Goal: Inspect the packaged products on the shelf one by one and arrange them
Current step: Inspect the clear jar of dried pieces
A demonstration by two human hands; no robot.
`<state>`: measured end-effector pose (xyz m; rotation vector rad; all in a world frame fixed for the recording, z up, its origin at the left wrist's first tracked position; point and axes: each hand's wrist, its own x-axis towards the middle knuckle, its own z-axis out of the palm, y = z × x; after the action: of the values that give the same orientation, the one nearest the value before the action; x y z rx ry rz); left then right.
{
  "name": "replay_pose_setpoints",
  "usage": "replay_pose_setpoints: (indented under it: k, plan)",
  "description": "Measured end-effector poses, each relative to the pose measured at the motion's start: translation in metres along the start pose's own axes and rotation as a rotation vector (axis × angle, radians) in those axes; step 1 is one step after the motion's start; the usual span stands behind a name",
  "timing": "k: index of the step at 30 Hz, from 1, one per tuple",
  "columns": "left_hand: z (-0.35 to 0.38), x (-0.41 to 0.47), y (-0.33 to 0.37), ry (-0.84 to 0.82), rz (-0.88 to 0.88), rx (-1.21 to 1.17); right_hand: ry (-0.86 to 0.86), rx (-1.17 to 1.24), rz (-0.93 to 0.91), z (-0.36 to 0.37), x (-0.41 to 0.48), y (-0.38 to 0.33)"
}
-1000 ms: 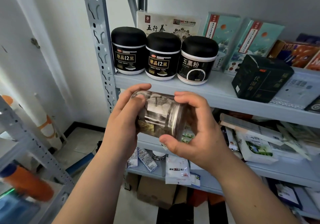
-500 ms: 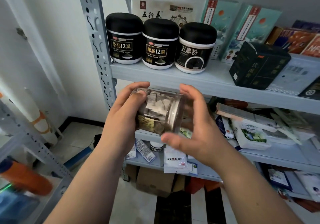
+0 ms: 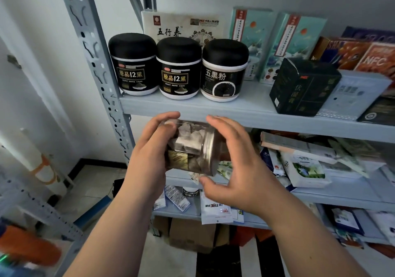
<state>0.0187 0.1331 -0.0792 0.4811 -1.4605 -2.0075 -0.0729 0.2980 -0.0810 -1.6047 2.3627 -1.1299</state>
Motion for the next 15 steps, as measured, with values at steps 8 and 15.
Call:
replay_pose_setpoints:
  k: [8,15]
  plan:
    - [0.031,0.015,-0.010,0.033,0.017,0.072,0.152,0.366,0.218,-0.011,0.013,0.029]
    - [0.059,0.030,-0.021,0.056,-0.053,-0.022,0.195,0.243,0.067,-0.031,0.018,0.047]
